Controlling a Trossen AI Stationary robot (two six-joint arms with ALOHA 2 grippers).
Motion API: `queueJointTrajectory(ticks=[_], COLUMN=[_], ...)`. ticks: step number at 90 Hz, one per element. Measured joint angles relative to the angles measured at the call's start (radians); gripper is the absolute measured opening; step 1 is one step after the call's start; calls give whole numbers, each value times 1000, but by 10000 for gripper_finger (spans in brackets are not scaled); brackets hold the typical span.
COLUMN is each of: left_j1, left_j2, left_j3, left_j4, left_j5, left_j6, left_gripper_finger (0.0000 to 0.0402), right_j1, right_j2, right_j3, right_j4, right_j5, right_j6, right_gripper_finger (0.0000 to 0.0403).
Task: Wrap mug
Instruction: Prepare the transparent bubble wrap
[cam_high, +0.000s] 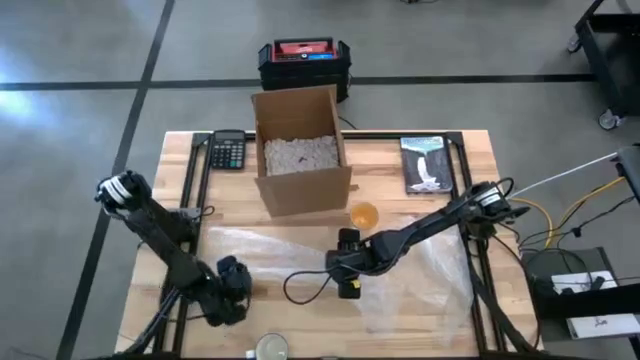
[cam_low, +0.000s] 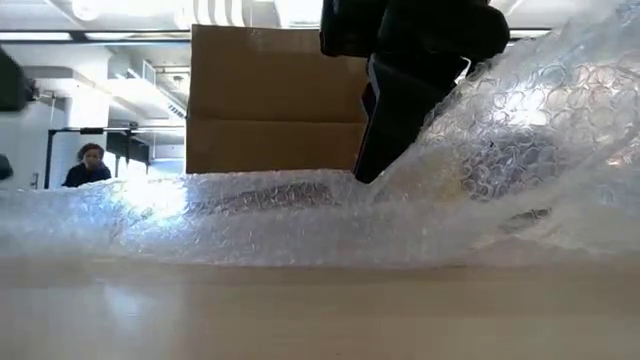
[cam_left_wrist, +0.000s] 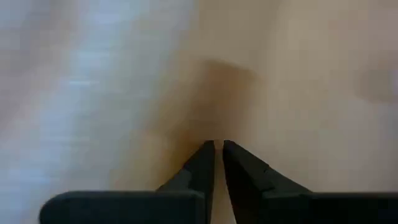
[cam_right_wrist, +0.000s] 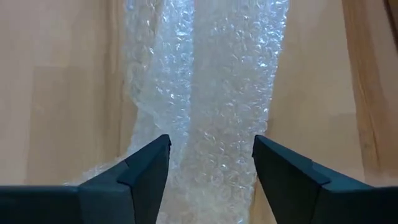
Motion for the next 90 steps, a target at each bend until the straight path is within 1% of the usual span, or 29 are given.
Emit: queueJointTrajectory(ticks=[7,14,23,28,32,37,44,55,63,68,81,90], left_j1=[4,5,3,8,12,18,39,87,136,169,262,297], left_j2=[-3,-14,-29,-32,-43,-58,-77,-100,-110,-113,-116,-121], left_j3=[29,103,201,245,274,290,284,234,178,136,44,51], left_j4=[-157,-321,-621,-751,-833,-898,-906,-902,-859,-801,-602,-569], left_j5=[-93,-204,-355,-425,-478,-508,-513,-517,-517,-518,-507,-441], left_j6=[-32,-46,-96,-127,-147,-154,-135,-118,-106,-79,81,263], left_gripper_finger=[21,21,21,21,21,21,21,21,21,21,21,23], right_j1=[2,4,4,4,4,4,4,6,6,6,6,6], right_j2=[0,0,0,0,0,0,0,0,0,0,0,0], right_j3=[0,-1,-4,-4,-4,-4,-5,-5,-5,-5,-5,-5], right_j4=[0,0,3,3,6,8,8,11,25,36,47,48], right_j5=[0,0,0,0,1,1,1,1,1,1,0,0], right_j6=[0,1,1,0,-1,0,9,10,10,10,10,10], right_gripper_finger=[211,212,217,220,222,224,225,220,215,213,212,216])
